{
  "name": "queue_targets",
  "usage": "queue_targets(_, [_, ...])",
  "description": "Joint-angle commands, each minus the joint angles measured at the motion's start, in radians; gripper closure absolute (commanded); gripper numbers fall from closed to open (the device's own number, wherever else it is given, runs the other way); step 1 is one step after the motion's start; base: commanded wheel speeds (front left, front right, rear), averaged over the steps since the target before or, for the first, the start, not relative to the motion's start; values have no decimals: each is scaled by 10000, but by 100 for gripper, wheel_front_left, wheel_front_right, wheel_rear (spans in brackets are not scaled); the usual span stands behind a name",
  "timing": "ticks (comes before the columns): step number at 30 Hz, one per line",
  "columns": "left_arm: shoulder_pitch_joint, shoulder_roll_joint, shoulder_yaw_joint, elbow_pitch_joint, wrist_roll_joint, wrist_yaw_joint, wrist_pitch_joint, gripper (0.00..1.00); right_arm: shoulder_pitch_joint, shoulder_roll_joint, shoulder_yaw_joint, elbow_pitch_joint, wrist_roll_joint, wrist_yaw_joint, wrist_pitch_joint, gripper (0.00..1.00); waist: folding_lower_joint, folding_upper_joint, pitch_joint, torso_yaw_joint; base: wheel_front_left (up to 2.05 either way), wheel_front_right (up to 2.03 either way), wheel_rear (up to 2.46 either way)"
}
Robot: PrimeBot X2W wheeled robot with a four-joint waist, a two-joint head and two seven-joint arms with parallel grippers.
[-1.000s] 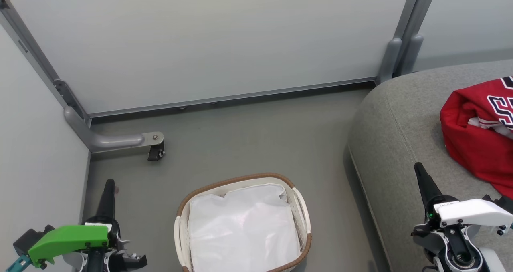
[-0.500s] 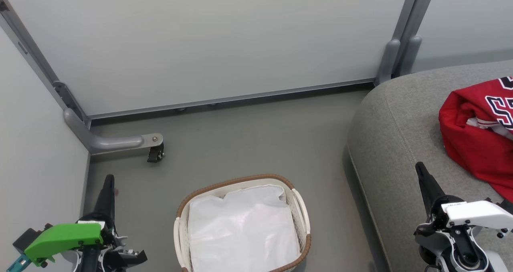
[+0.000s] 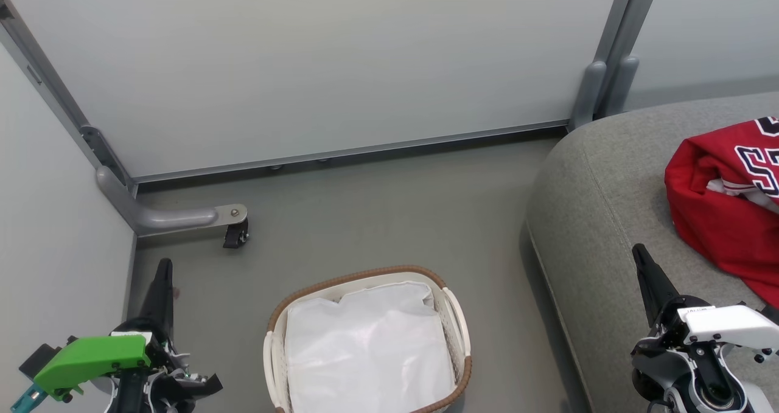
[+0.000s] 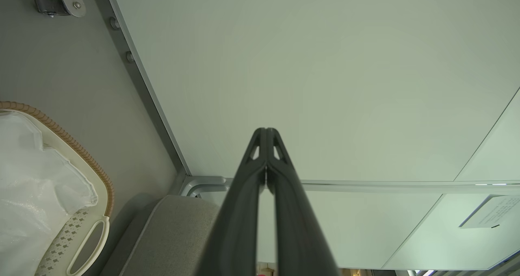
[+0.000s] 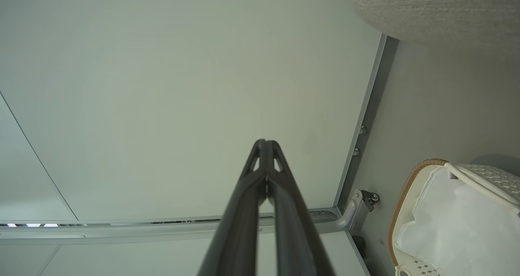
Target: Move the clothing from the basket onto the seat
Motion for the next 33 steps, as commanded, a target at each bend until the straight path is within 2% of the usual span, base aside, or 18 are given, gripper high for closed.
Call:
queue_targets(1, [-100,62,28,-11,-29,-61,36,100,110,-63,-28,-27,29,-2,33,100,0,0,0,0,0,0,0])
queue_targets(33, [-99,62,24,-14,-30,-61,33,100,110,-63,-24,-25,30,-2,32,100,0,0,0,0,0,0,0])
